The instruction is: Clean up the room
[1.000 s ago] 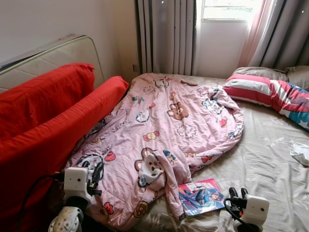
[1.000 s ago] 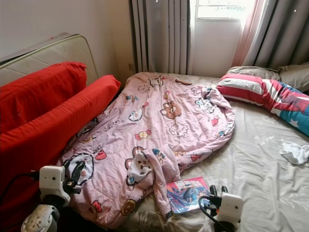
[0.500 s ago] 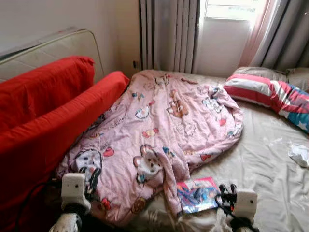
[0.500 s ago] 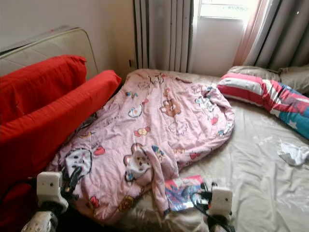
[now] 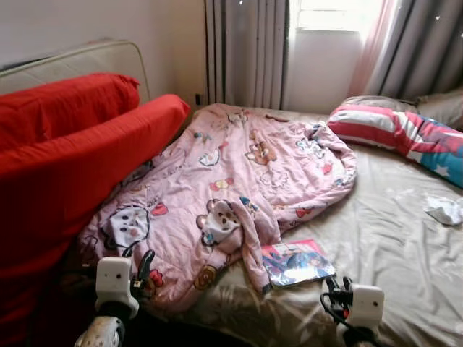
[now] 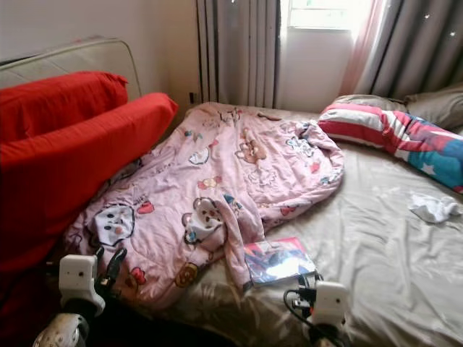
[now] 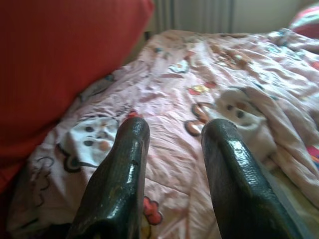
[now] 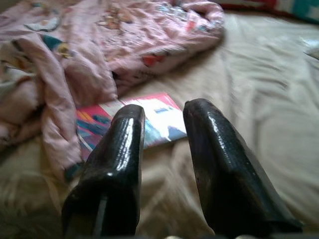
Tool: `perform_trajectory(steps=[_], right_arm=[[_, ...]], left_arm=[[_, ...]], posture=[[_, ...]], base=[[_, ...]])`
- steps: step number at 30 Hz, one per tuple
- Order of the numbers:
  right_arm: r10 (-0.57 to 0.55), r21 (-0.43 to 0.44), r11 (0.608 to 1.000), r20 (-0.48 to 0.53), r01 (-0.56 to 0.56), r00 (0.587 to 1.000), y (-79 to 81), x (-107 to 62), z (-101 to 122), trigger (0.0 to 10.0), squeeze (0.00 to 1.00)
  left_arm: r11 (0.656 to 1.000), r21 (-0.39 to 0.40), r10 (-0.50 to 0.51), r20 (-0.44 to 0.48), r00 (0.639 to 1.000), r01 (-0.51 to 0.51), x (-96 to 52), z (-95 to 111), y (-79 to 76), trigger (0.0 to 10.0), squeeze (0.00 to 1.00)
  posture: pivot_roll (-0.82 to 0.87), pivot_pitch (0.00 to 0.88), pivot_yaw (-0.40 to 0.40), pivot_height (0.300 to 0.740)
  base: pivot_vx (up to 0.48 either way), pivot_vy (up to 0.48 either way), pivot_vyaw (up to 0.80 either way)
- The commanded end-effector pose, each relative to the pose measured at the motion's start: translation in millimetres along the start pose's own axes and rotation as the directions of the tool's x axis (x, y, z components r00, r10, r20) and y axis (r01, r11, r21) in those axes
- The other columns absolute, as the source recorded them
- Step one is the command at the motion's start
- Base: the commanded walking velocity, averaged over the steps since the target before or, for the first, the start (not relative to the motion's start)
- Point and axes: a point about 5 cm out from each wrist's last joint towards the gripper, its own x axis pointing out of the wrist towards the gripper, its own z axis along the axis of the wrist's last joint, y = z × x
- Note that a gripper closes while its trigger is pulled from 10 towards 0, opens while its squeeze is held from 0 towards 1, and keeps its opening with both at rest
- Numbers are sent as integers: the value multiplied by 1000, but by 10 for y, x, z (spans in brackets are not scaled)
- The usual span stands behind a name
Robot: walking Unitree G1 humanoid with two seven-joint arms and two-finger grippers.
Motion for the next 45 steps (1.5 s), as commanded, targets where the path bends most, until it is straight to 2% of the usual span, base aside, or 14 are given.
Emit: perform_trajectory(steps=[1, 9, 18, 31, 39, 43, 45], right_arm=[[6, 1, 1000, 1, -6, 1000, 7, 38, 27, 10000, 0], [31, -3, 1000, -4, -31, 1000, 33, 50, 22, 10000, 0], [39, 11, 999, -13, -39, 999, 35, 43, 2, 10000, 0], [51, 36, 998, -12, -51, 999, 80, 62, 5, 10000, 0], [-1, 62, 998, -36, 3, 999, 34, 80, -19, 10000, 0], [-22, 109, 994, -48, 27, 999, 12, 89, -31, 10000, 0], [-17, 89, 996, -38, 21, 999, 12, 93, -19, 10000, 0]], left_arm=[[1000, 9, 12, -21, 1000, -12, -21, -31, 29, 10000, 0], [1000, 12, 16, -32, 999, -15, -6, -28, 37, 10000, 0], [1000, 7, 5, -36, 999, -4, 10, -33, 10, 10000, 0], [1000, 9, 3, -35, 999, -2, 24, -23, 15, 10000, 0], [1000, 11, -5, -35, 999, 5, 36, -20, 13, 10000, 0], [1000, 12, -4, -35, 999, 4, 38, -20, 16, 10000, 0], [1000, 12, -4, -35, 999, 5, 38, -19, 16, 10000, 0]], posture=[[4, 50, 14, 616], [3, 60, 20, 616], [1, 64, 19, 616], [7, 65, 23, 616], [5, 66, 27, 616], [7, 66, 27, 616], [7, 66, 27, 616]], base=[[0, 0, 0], [0, 0, 0], [239, 0, 758], [297, 0, 0], [298, 0, 0], [299, 0, -692], [300, 0, -769]])
